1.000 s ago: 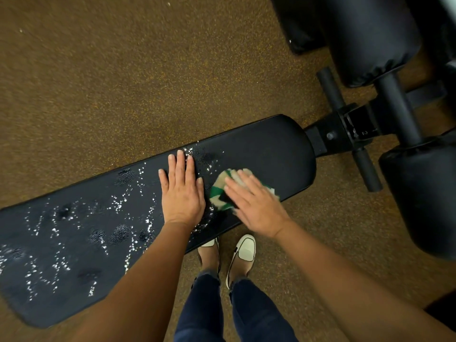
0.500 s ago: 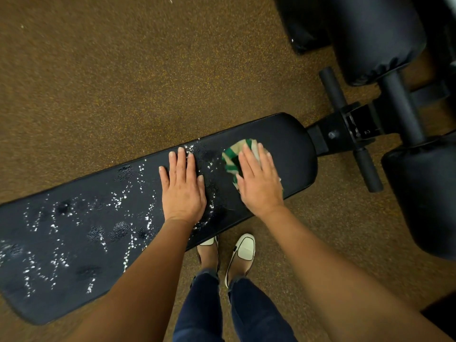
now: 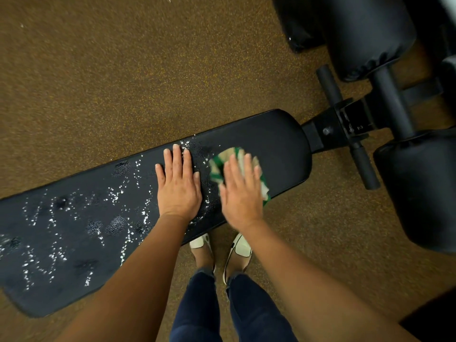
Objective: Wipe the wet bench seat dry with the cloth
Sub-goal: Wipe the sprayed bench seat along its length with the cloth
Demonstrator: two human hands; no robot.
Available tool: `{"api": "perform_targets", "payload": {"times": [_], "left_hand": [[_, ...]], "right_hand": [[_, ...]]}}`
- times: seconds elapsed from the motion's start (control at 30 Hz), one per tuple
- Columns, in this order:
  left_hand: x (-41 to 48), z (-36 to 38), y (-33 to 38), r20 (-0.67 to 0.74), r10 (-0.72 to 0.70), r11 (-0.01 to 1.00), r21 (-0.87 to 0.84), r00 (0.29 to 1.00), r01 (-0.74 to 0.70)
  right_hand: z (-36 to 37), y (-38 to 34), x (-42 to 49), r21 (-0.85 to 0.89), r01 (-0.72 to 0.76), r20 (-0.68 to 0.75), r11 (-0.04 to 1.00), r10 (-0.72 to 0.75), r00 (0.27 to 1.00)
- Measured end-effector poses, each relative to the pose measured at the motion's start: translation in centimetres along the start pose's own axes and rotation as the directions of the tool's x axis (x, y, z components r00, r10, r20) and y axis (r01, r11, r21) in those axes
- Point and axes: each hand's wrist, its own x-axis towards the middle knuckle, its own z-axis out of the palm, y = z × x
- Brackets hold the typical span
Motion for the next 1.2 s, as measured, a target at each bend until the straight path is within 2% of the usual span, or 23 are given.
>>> {"api": "perform_targets", "payload": {"times": [0.1, 0.13, 0.17, 0.2, 0.27, 0.33, 0.37, 0.43, 0.5, 0.53, 0.6, 0.67, 0.7, 0.73, 0.8, 0.87, 0.9, 0.97, 1.03, 1.1, 1.13, 1.2], "left_hand": [[0.0, -0.2, -0.1, 0.024, 0.005, 1.0, 0.001, 1.0, -0.005], [0.0, -0.3, -0.1, 0.023, 0.011, 1.0, 0.001, 1.0, -0.011], [0.0, -0.4, -0.1, 0.02, 0.02, 1.0, -0.001, 1.0, -0.02], [0.0, -0.4, -0.2, 0.018, 0.029, 1.0, -0.003, 0.999, -0.029], [0.1, -0.5, -0.3, 0.023, 0.048, 0.999, -0.007, 0.999, -0.047], [0.2, -0.6, -0.5, 0.035, 0.078, 0.997, -0.007, 0.996, -0.078], [0.3, -0.6, -0.6, 0.038, 0.103, 0.995, -0.003, 0.994, -0.103], [0.6, -0.8, -1.0, 0.043, 0.163, 0.987, 0.006, 0.986, -0.164], [1.0, -0.9, -1.4, 0.05, 0.225, 0.974, 0.014, 0.973, -0.226], [1.1, -0.9, -1.4, 0.051, 0.257, 0.966, 0.014, 0.965, -0.258], [1.4, -0.9, -1.5, 0.051, 0.314, 0.949, 0.004, 0.948, -0.314], [1.7, -0.9, -1.6, 0.05, 0.35, 0.936, 0.005, 0.935, -0.351], [1.8, -0.8, -1.7, 0.046, 0.369, 0.929, 0.01, 0.928, -0.369], [1.8, -0.8, -1.8, 0.043, 0.384, 0.923, 0.015, 0.923, -0.385], [1.9, -0.7, -2.0, 0.038, 0.4, 0.916, 0.016, 0.916, -0.401], [2.0, -0.7, -2.2, 0.042, 0.412, 0.91, 0.026, 0.91, -0.413], [2.0, -0.8, -2.3, 0.044, 0.418, 0.907, 0.037, 0.907, -0.419], [2.1, -0.9, -2.4, 0.05, 0.43, 0.9, 0.057, 0.901, -0.432], [2.1, -0.8, -2.5, 0.049, 0.438, 0.896, 0.061, 0.898, -0.44], [2.1, -0.8, -2.5, 0.045, 0.441, 0.895, 0.061, 0.897, -0.443], [2.1, -0.7, -2.5, 0.042, 0.44, 0.895, 0.065, 0.897, -0.442], [2.1, -0.7, -2.5, 0.045, 0.441, 0.893, 0.071, 0.896, -0.444]], "right_hand": [[0.6, 1.1, -2.3, -0.098, 0.202, 0.052, 0.974, -0.198, 0.979], [0.6, 2.2, -1.6, -0.133, 0.202, 0.031, 0.97, -0.2, 0.979], [0.4, 2.9, -0.6, -0.143, 0.146, 0.0, 0.979, -0.148, 0.989], [0.1, 3.5, 0.5, -0.12, 0.036, -0.041, 0.992, -0.041, 0.998], [-0.2, 3.0, 1.7, -0.016, -0.211, -0.102, 0.977, 0.208, 0.973], [0.2, 0.6, 1.1, 0.085, -0.311, -0.111, 0.947, 0.319, 0.941], [0.6, -0.6, 0.3, 0.1, -0.293, -0.089, 0.951, 0.302, 0.949], [1.0, -1.8, -1.5, 0.081, -0.175, -0.053, 0.981, 0.18, 0.982], [1.0, -0.5, -1.5, 0.048, -0.051, -0.055, 0.998, 0.053, 0.997], [0.8, 0.5, -0.8, 0.025, -0.047, -0.063, 0.999, 0.049, 0.997], [0.3, 1.8, 1.1, 0.016, -0.228, -0.117, 0.973, 0.228, 0.967], [0.2, 1.3, 2.4, 0.1, -0.461, -0.171, 0.882, 0.471, 0.865], [0.4, 0.1, 2.2, 0.145, -0.51, -0.176, 0.848, 0.529, 0.83], [0.8, -1.5, 1.5, 0.17, -0.513, -0.164, 0.842, 0.537, 0.827], [1.6, -4.3, -1.2, 0.171, -0.432, -0.124, 0.886, 0.454, 0.882], [1.9, -4.0, -2.9, 0.155, -0.344, -0.1, 0.926, 0.361, 0.927], [1.9, -2.9, -2.5, 0.147, -0.339, -0.113, 0.929, 0.357, 0.927], [1.5, -0.8, -0.5, 0.142, -0.465, -0.164, 0.874, 0.484, 0.86], [1.3, 0.2, 1.5, 0.208, -0.628, -0.192, 0.75, 0.66, 0.726], [1.5, -1.6, 1.7, 0.29, -0.709, -0.193, 0.642, 0.765, 0.614], [1.9, -3.2, 1.1, 0.313, -0.717, -0.185, 0.623, 0.78, 0.597], [2.8, -6.5, -1.0, 0.309, -0.684, -0.162, 0.66, 0.746, 0.646]]}}
